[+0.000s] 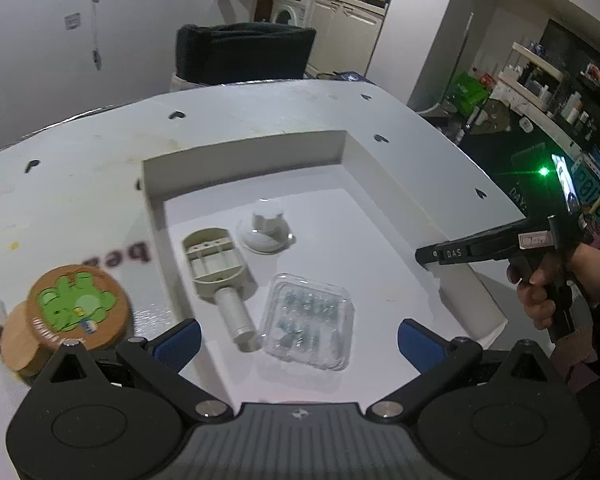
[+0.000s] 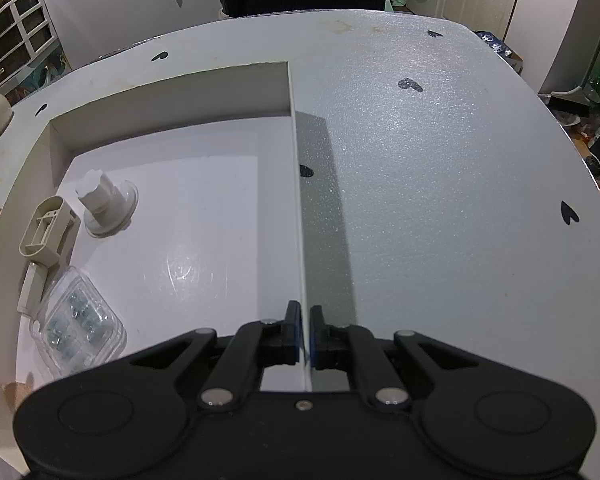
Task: Organize rigid objects
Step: 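Move the left tool back to the green-elephant cork coaster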
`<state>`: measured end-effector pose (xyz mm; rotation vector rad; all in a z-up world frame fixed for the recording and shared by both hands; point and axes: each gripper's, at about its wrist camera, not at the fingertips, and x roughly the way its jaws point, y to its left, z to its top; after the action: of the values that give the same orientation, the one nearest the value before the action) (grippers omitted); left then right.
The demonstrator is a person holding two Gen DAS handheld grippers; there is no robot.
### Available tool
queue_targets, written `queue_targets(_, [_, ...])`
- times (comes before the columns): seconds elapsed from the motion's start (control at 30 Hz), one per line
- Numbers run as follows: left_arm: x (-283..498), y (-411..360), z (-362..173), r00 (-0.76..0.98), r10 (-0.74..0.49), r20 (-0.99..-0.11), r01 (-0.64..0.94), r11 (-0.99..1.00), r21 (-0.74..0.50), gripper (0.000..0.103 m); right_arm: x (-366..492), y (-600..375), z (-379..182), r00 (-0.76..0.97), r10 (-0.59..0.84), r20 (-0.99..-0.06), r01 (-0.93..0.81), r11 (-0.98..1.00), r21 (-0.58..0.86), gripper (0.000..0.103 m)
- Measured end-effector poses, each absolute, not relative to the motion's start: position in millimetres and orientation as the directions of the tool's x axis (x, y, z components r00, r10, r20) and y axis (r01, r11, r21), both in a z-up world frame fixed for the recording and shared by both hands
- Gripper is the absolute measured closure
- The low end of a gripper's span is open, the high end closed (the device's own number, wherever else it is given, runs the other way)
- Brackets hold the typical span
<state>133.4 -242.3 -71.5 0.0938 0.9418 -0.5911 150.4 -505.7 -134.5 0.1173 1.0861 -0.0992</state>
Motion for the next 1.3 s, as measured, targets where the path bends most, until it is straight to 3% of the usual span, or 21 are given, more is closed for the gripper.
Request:
queue_targets(0.5, [131,-177,-63,0.535,-0.353,-0.768,0.357,0.918,-0.173,0.0,158,-508,-133,0.431,-0.018,-0.902,0.14,0.989,0.047,0.098])
queue_targets(0.97, [151,-124,-90,0.588,-0.236,-0.774,0.201,0.969,-0.143,0.0,166,-508,-132,0.407,-0.009,-0.913,0.129,0.991,0.047,0.098])
queue_targets(1.13, [160,-112,-106,0.616,-0.211,-0.759,0.185,0.975,-0.122,0.0,166,-510,-133,0.406,-0.003,-0.914,0.131,0.99,0.055,0.098])
queue_targets(1.3, [172,-120,-115,0.642,-0.225,-0.733,0.289,0.957,-0.041,0.0,166,-512,-133,0.407,0.0,-0.913,0.136,0.989,0.061,0.098])
